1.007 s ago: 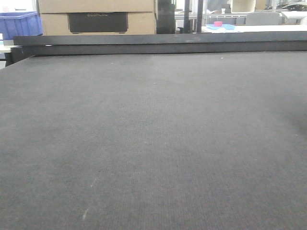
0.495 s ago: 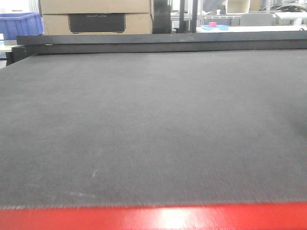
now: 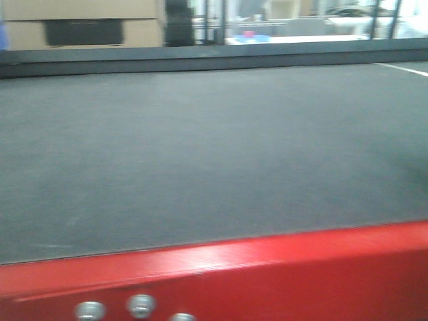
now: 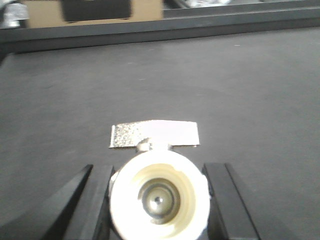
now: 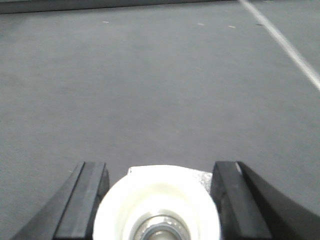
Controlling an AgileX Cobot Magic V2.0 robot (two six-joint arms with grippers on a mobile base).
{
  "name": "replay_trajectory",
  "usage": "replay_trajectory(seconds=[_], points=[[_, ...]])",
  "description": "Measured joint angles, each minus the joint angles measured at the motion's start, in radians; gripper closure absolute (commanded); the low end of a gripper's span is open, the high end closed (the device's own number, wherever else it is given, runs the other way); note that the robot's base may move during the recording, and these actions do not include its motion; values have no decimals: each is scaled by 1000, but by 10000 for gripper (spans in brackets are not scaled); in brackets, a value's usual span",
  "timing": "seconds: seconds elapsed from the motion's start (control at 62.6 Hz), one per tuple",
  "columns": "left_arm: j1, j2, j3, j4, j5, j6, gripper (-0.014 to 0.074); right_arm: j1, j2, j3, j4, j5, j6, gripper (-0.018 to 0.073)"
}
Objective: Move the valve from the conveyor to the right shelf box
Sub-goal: 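Drive the base away from the conveyor toward the steel shelf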
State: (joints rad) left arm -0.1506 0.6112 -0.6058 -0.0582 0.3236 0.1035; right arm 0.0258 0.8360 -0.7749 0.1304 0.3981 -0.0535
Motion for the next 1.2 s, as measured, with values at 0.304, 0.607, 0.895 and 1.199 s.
replay_trajectory(seconds=[0.304, 0.607, 0.895, 1.199], points=[[0, 0, 0, 0, 0, 0, 707, 0, 0, 0, 0, 0, 0, 725], [0, 0, 0, 0, 0, 0, 707, 0, 0, 0, 0, 0, 0, 725], [0, 0, 0, 0, -2, 0, 707, 0, 0, 0, 0, 0, 0, 725], [0, 0, 0, 0, -9, 0, 707, 0, 0, 0, 0, 0, 0, 725]])
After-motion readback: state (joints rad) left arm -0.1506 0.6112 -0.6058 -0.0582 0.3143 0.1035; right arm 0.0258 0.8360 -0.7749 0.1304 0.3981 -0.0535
